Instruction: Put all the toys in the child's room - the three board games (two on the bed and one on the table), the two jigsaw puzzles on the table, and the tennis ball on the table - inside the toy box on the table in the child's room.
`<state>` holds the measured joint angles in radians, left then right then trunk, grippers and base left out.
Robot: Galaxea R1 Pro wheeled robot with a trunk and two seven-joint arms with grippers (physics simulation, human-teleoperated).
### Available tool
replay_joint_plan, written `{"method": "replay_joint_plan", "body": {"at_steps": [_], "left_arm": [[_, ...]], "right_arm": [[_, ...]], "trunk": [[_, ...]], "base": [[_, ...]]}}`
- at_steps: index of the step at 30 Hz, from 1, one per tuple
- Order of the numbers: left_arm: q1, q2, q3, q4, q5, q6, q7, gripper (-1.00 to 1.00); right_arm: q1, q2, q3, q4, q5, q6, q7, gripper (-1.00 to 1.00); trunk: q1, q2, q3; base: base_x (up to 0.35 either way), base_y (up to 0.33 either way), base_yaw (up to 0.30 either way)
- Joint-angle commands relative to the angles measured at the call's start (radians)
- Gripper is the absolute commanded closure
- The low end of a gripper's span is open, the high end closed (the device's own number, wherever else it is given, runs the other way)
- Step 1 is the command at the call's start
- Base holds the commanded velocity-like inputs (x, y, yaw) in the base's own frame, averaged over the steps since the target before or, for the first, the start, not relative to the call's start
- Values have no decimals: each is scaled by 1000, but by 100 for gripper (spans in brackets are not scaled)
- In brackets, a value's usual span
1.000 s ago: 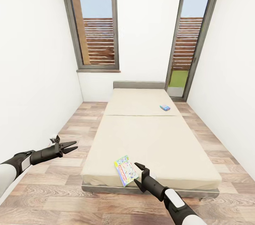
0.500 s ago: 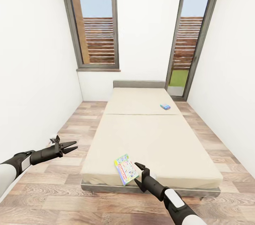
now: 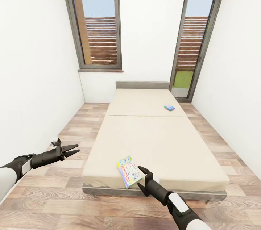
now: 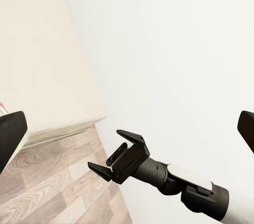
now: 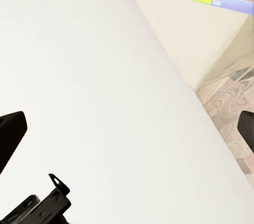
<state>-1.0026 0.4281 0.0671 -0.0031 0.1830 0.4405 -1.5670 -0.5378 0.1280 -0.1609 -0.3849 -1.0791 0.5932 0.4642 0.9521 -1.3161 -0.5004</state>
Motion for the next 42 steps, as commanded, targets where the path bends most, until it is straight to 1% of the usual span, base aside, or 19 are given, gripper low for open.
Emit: {"method": "replay_joint_plan", "body": {"at_steps": [1, 6, 9, 14, 16, 22, 29, 37, 42], "left_arm": [[-1, 0, 7, 0, -7, 11, -4, -100], [-1, 3, 8, 0, -6, 11, -4, -100], [-1, 10, 8, 0, -5, 11, -4, -100], [-1, 25, 8, 1, -5, 11, -4, -100], [-1, 36, 8, 1, -5, 12, -4, -100], [-1, 61, 8, 4, -3, 12, -4, -100], [-1, 71, 9, 5, -2, 13, -4, -100], [-1, 92, 10, 7, 2, 16, -4, -100], [-1, 96, 11, 7, 2, 26, -4, -100]], "right_arm": [[-1, 1, -7, 0, -2, 8, -1, -100], [-1, 1, -6, 0, -2, 7, -1, -100], [-1, 1, -6, 0, -2, 7, -1, -100], [-1, 1, -6, 0, -2, 7, -1, -100], [-1, 1, -6, 0, -2, 7, -1, -100], [-1, 1, -6, 0, -2, 7, -1, -100], [-1, 1, -6, 0, -2, 7, -1, -100], [-1, 1, -6, 0, -2, 2, -1, -100], [-1, 1, -6, 0, -2, 1, -1, -100]], "trunk": [[4, -8, -4], [23, -43, -20], [35, -64, -29], [54, -99, -45], [61, -113, -51], [61, -113, -51], [61, -113, -51], [61, -113, -51], [81, -148, -67]], "base": [[0, 0, 0], [0, 0, 0], [0, 0, 0], [0, 0, 0], [0, 0, 0], [0, 0, 0], [0, 0, 0], [0, 0, 0], [0, 0, 0]]}}
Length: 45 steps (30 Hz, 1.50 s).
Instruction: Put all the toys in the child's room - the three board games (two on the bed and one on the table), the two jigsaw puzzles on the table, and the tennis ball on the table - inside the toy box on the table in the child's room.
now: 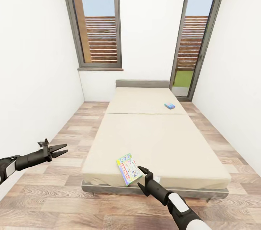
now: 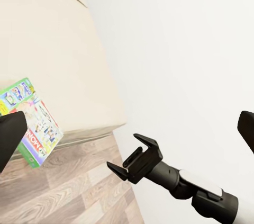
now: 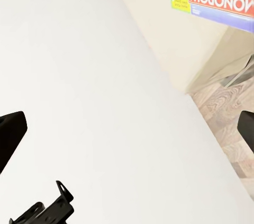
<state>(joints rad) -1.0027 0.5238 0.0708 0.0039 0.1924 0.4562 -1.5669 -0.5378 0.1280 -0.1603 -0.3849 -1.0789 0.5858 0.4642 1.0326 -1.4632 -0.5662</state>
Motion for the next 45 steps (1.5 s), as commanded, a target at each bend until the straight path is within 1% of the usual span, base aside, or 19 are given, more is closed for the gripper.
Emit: {"method": "replay_joint_plan", "body": {"at_steps": [1, 45], "left_arm": [[-1, 0, 7, 0, -7, 11, -4, -100], [-1, 1, 9, -1, -7, 15, -4, -100]], "right_arm": [[-1, 1, -7, 0, -3, 8, -1, -100], [-1, 2, -7, 0, 1, 5, 0, -100]], "trunk": [[4, -8, -4], [173, -316, -142]], "base": [[0, 0, 0], [0, 0, 0]]}}
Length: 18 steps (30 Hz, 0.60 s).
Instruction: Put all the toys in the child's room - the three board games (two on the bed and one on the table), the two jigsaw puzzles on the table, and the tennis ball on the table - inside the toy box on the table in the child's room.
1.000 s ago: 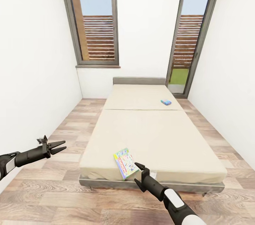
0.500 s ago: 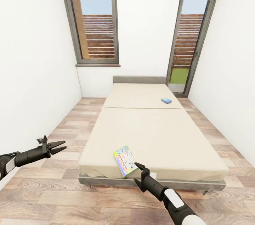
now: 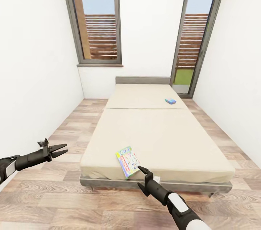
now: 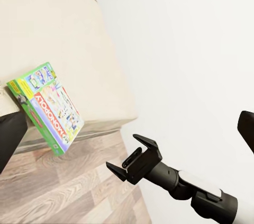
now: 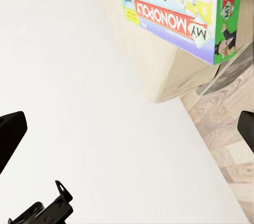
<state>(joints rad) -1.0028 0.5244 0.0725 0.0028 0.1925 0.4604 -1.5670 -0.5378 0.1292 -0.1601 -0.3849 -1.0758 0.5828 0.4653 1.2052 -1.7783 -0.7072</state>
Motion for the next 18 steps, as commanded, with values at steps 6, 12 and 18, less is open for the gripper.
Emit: {"method": "replay_joint_plan", "body": {"at_steps": [6, 12, 18], "left_arm": [[-1, 0, 7, 0, -8, 11, -4, -100], [-1, 0, 7, 0, -8, 11, -4, -100], [0, 0, 7, 0, -8, 11, -4, -100]], "right_arm": [[-1, 0, -6, 0, -4, -19, -1, -100], [-1, 0, -6, -1, -3, -51, 2, -100], [-1, 1, -6, -2, -3, -56, 6, -100]], "trunk": [[23, -43, -20], [46, -85, -39], [69, -127, -57]], "base": [[0, 0, 0], [0, 0, 0], [0, 0, 0]]}}
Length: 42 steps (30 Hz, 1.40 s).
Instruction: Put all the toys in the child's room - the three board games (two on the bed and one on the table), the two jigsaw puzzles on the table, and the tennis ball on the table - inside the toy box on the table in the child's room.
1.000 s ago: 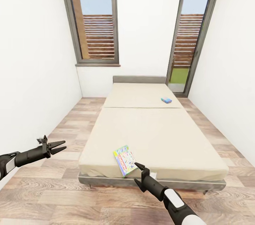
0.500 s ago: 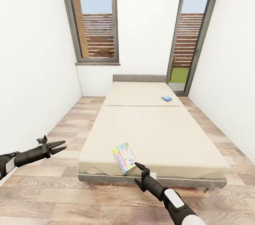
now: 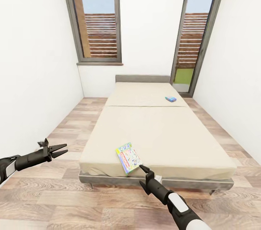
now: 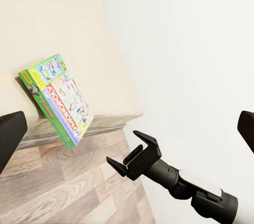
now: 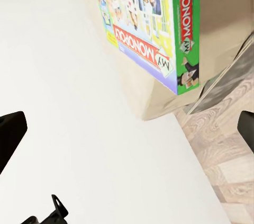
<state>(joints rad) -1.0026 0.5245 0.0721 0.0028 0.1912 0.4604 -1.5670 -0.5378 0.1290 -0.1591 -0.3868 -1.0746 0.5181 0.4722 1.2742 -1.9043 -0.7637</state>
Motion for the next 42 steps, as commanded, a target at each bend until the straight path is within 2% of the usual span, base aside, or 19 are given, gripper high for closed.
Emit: {"method": "replay_joint_plan", "body": {"at_steps": [1, 37, 42], "left_arm": [[-1, 0, 8, 0, -7, 11, -4, -100], [-1, 0, 8, 0, -7, 10, -4, -100], [-1, 0, 9, 0, -7, 10, -4, -100]], "right_arm": [[-1, 1, -7, -1, -4, 8, 0, -100], [0, 1, -7, -1, -7, 8, 5, -100], [-1, 1, -7, -7, -5, 7, 6, -100]], "trunk": [[4, -8, -4], [142, -260, -117], [142, -260, -117]], "base": [[0, 0, 0], [0, 0, 0], [0, 0, 0]]}}
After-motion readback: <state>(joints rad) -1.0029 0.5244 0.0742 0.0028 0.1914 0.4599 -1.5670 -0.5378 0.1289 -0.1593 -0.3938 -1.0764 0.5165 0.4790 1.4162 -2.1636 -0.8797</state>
